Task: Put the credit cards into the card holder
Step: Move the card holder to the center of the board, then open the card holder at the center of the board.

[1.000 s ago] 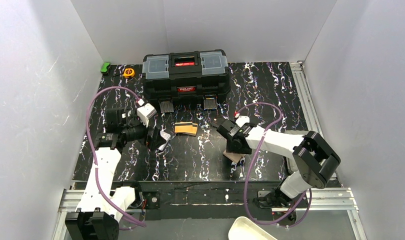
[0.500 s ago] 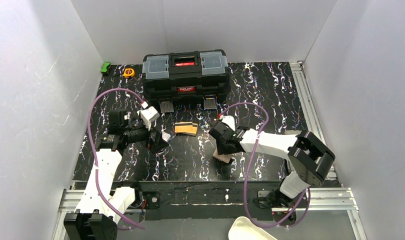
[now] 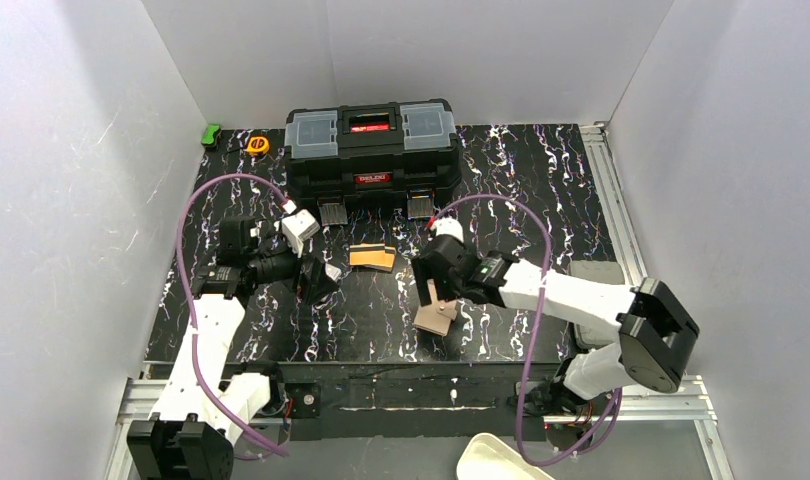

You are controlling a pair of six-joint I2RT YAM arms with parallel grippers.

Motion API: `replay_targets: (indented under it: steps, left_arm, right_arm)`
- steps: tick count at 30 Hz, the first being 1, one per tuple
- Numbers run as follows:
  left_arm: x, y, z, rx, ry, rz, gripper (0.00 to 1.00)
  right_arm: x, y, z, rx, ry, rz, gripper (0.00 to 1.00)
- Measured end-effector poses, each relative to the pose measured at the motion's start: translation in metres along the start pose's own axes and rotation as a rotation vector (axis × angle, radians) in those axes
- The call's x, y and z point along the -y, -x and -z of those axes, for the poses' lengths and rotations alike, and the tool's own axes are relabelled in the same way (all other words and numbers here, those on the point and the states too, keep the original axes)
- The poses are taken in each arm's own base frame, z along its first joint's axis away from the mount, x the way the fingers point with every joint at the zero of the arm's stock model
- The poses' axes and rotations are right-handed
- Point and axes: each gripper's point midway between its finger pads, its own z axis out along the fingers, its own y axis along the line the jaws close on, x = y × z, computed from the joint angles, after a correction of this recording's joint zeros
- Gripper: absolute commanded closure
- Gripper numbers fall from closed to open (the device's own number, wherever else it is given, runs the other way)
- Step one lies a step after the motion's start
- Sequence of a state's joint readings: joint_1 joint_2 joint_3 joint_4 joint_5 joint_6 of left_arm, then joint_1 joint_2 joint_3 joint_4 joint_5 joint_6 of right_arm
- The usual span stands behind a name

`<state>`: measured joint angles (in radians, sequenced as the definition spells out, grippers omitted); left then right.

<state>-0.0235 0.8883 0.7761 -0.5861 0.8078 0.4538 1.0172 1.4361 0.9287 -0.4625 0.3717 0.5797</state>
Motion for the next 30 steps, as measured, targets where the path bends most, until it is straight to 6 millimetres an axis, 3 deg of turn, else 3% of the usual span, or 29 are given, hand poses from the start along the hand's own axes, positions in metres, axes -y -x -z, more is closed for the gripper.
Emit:
replay_targets:
  steps: [4, 7, 14, 23, 30]
  left_arm:
    - [-0.012, 0.002, -0.005, -0.007, 0.05, 0.036, 0.01]
    - [-0.033, 0.003, -0.008, 0.021, 0.162, 0.06, 0.01]
    - [-0.074, -0.033, -0.02, 0.063, 0.392, 0.17, 0.01]
    - [-0.124, -0.039, -0.023, 0.218, 0.606, 0.193, 0.01]
    - [-0.147, -0.054, -0.027, 0.27, 0.685, 0.171, 0.01]
  right_arm:
    - [0.012, 0.042, 0.016, 0.113, -0.027, -0.065, 0.01]
    - [0.027, 0.049, 0.019, 0.137, -0.06, -0.102, 0.02]
    - [0.067, 0.022, 0.02, 0.11, -0.124, -0.203, 0.02]
    - [0.07, 0.011, 0.024, 0.092, -0.123, -0.239, 0.02]
    - [0.072, 0.006, 0.023, 0.084, -0.127, -0.246, 0.02]
